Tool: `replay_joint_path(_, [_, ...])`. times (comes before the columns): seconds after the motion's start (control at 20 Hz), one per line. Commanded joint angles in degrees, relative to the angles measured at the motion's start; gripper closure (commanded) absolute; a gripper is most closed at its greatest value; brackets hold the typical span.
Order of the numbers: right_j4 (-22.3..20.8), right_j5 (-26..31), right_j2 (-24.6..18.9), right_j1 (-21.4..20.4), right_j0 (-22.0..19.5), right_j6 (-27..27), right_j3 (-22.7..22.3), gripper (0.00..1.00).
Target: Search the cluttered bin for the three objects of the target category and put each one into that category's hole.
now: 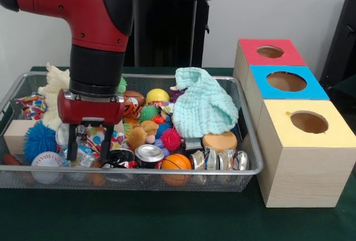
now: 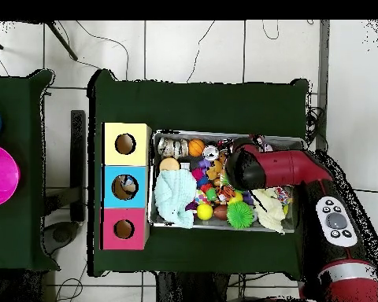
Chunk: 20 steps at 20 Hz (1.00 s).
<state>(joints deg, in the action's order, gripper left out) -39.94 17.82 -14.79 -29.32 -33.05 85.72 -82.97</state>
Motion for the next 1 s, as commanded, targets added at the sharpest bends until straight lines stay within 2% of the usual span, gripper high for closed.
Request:
replay_joint_path(0.05, [-3.40,0.09,-0.51,3.46,0.11,-0.43,1.39,0.00])
replay_joint_path(0.2, [-3.40,0.90,-0.76,2.55,-0.72,-1.70,0.38,0.00])
replay_joint_path(0.45, [-3.93,-0.10,0.95,3.29,0.47,0.18,0.28,0.00])
replay_joint_path(1.0, [-4.92,-1.30,1.76,3.00,-0.65,-0.92,-1.64,0.00])
